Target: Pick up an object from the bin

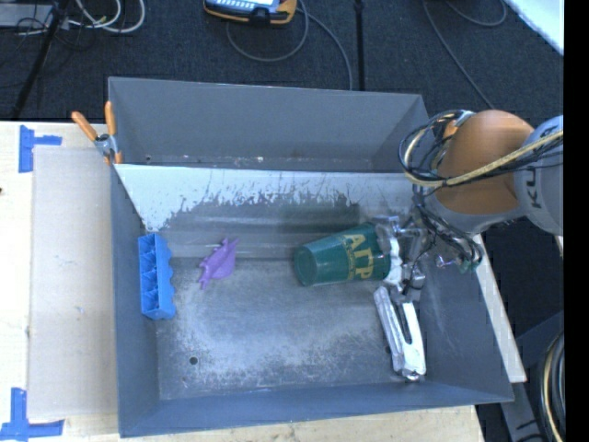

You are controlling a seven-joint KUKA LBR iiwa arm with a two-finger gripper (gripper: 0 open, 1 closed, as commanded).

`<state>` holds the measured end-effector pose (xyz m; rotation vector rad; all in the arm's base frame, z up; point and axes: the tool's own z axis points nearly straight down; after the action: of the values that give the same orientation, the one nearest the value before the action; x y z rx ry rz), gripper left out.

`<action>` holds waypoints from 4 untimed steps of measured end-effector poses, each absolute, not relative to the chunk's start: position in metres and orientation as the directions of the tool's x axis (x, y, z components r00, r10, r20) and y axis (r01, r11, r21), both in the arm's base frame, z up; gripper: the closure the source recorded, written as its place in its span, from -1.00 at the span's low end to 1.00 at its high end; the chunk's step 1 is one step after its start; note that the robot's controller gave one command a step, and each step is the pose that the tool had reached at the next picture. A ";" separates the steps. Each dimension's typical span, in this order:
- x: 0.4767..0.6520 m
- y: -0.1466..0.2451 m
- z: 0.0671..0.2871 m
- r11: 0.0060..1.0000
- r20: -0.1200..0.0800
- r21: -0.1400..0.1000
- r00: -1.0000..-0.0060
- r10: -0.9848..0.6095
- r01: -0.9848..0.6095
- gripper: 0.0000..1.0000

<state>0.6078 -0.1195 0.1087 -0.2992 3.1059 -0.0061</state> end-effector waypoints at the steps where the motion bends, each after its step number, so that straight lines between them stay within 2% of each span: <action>1: 0.606 -0.089 0.092 0.941 -0.030 -0.017 -0.941 -0.338 -0.337 -1.00; 2: 0.609 -0.073 0.093 0.937 -0.042 -0.015 -0.936 -0.350 -0.350 -1.00; 3: 0.610 -0.075 0.093 0.941 -0.041 -0.014 -0.940 -0.338 -0.338 -1.00; 4: 0.612 -0.075 0.087 0.921 -0.064 -0.028 -0.919 -0.390 -0.389 -1.00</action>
Offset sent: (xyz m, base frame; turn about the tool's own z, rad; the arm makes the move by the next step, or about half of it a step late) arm -0.0043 0.0556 -0.0387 0.0100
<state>0.6118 -0.0748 0.0867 -0.6111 3.0115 -0.0219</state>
